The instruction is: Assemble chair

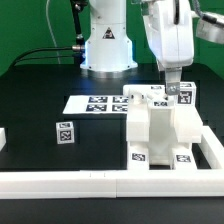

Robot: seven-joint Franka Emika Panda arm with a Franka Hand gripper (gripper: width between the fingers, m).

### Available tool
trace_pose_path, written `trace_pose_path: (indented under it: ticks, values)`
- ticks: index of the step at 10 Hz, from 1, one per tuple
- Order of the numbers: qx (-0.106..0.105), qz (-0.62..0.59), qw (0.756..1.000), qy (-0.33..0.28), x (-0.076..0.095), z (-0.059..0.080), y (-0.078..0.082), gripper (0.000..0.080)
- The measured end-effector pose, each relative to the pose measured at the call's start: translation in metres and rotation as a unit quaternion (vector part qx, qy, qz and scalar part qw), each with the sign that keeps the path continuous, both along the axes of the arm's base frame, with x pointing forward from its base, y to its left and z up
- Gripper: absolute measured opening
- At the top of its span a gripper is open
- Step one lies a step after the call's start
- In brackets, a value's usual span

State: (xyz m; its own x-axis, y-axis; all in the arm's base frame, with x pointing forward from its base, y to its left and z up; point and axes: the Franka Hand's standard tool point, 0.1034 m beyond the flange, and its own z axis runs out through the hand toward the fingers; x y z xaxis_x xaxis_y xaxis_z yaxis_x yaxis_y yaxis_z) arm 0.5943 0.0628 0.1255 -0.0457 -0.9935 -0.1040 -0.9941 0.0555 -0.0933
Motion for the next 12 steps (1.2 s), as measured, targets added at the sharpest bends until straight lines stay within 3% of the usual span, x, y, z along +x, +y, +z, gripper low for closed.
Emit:
trace_pose_path:
  ticks: [2,5,7,10,12]
  values:
    - [-0.001,0.018,1.000,-0.002,-0.001,0.001,-0.003,0.0649]
    - [-0.008,0.196,0.980,-0.031,-0.017,0.019,-0.056,0.0649]
    - [-0.029,0.262,0.964,-0.045,-0.019,0.008,-0.057,0.0649]
    - [-0.040,0.364,0.929,-0.053,-0.019,0.009,-0.059,0.0649]
    - [-0.041,0.374,0.925,-0.054,-0.020,0.008,-0.060,0.0649]
